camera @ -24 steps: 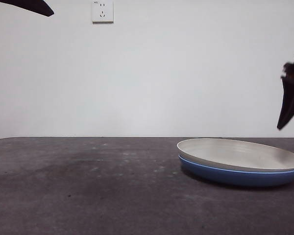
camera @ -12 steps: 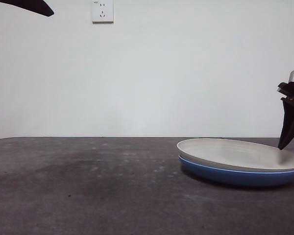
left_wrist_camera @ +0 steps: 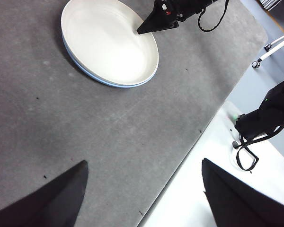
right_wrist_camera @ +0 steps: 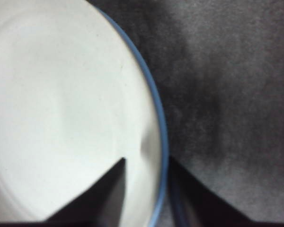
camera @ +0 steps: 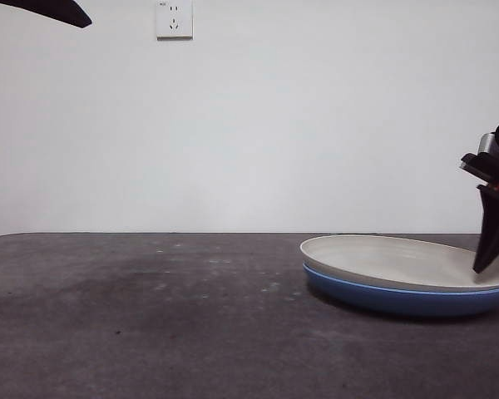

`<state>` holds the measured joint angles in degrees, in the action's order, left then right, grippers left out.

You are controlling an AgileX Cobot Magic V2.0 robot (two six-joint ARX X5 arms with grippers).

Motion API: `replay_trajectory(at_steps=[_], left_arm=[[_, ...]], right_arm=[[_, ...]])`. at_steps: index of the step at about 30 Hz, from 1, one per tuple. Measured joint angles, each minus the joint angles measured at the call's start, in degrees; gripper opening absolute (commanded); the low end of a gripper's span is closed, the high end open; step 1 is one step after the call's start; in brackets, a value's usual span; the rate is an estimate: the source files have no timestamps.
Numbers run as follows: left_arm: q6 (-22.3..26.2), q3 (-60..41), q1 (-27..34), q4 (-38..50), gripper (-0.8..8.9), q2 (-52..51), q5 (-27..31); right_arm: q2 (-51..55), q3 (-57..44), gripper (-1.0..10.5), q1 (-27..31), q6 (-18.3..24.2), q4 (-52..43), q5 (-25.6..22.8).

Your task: Pick up the white plate, put it on the blue plate, put it on desk

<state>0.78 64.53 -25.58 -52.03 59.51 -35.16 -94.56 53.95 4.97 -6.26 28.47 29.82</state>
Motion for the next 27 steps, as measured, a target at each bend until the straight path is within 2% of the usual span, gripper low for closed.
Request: replay_trajectory(at_steps=[14,22,27], left_arm=[[-0.02,0.00,0.00,0.00,3.74,0.00,0.00],[0.00,0.02,0.00,0.00,3.74,0.00,0.00],[-0.02,0.00,0.00,0.20,3.74,0.00,0.00]], right_arm=[[0.83,-0.07,0.1,0.33,-2.45,0.15,-0.55],[10.71,-0.13,0.1,0.26,-5.27,-1.38,0.26],[14.58,0.00,0.1,-1.92,-7.26,-1.51,0.87]])
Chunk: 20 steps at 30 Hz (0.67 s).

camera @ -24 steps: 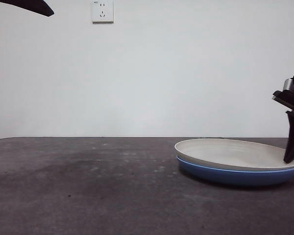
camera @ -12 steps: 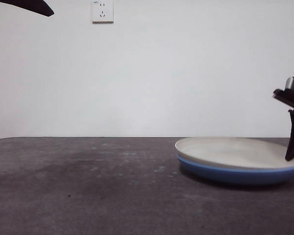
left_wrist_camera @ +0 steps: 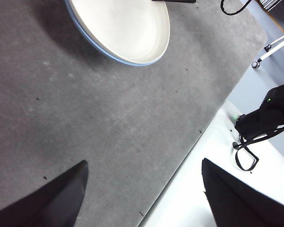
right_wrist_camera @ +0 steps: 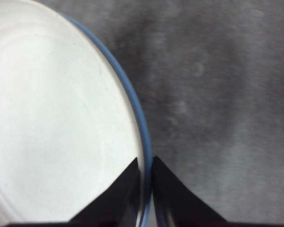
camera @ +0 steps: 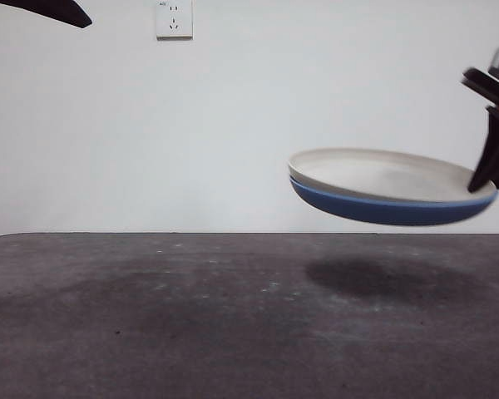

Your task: Pick up the white plate, put it on the blue plate, put it on desk

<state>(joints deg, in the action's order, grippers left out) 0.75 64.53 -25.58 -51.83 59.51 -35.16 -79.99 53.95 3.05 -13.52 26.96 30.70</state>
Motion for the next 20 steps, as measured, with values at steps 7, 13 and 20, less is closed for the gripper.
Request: replay_trajectory(at_steps=[7,13,20], left_arm=[[0.02,0.00,0.00,0.28,3.74,0.00,0.00],[0.00,0.00,0.00,0.28,3.74,0.00,0.00],[0.00,0.00,0.00,0.26,3.74,0.00,0.00]], right_arm=[[0.55,0.66,0.1,-7.69,-3.58,-3.67,-1.60],[-2.75,0.74,0.1,-15.23,-6.73,-8.15,-4.50],[-10.12,0.76,0.1,-20.39,-10.84,-14.34,-6.75]])
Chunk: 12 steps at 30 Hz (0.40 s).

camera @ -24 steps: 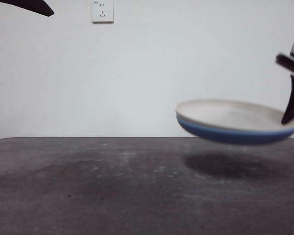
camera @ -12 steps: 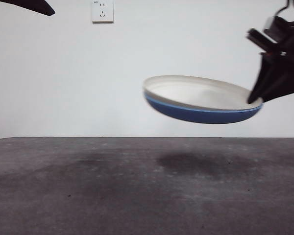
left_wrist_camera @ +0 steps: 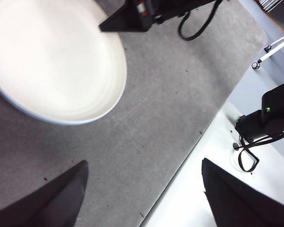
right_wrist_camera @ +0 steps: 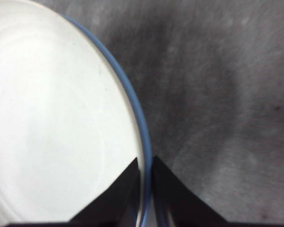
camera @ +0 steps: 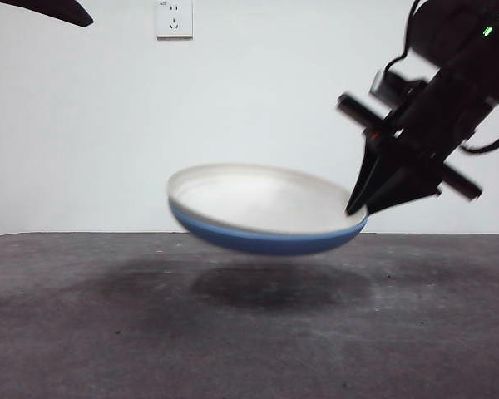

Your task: Pick up the white plate, put it on the blue plate, put it on desk

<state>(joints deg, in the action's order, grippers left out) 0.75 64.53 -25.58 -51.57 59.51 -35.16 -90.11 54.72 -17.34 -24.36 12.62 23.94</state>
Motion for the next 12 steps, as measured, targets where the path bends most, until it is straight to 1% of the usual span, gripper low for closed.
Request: replay_trajectory(at_steps=[6,12], left_arm=[[0.02,0.00,0.00,-0.07,3.74,0.00,0.00],[0.00,0.00,0.00,-0.07,3.74,0.00,0.00]], right_arm=[[-5.66,0.04,0.1,-0.79,-2.51,-3.04,-0.90],[-8.52,0.42,0.1,-0.76,-3.15,-3.69,-1.66]])
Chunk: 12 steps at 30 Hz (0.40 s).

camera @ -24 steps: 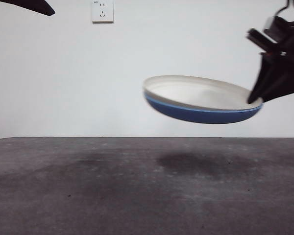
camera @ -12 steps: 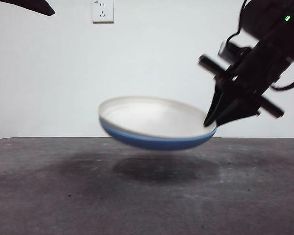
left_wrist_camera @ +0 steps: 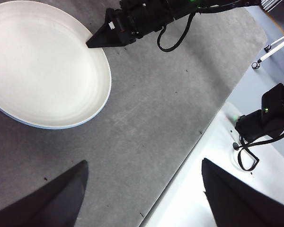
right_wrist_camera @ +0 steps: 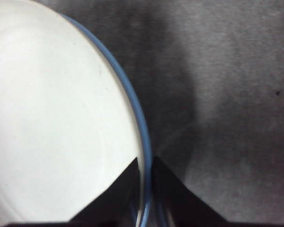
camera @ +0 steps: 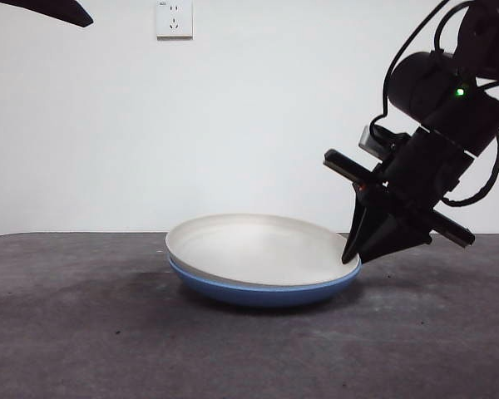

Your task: Pick up the white plate, put it on the blue plate, put it on desk

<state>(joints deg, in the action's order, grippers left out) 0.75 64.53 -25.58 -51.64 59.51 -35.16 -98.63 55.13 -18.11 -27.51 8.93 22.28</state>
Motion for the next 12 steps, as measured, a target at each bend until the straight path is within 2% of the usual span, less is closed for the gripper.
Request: replay_trajectory(at_steps=[12], left_arm=[[0.00,0.00,0.00,0.00,3.74,0.00,0.00]], right_arm=[[-0.33,0.02,0.2,-0.33,-0.02,-0.24,-0.22]])
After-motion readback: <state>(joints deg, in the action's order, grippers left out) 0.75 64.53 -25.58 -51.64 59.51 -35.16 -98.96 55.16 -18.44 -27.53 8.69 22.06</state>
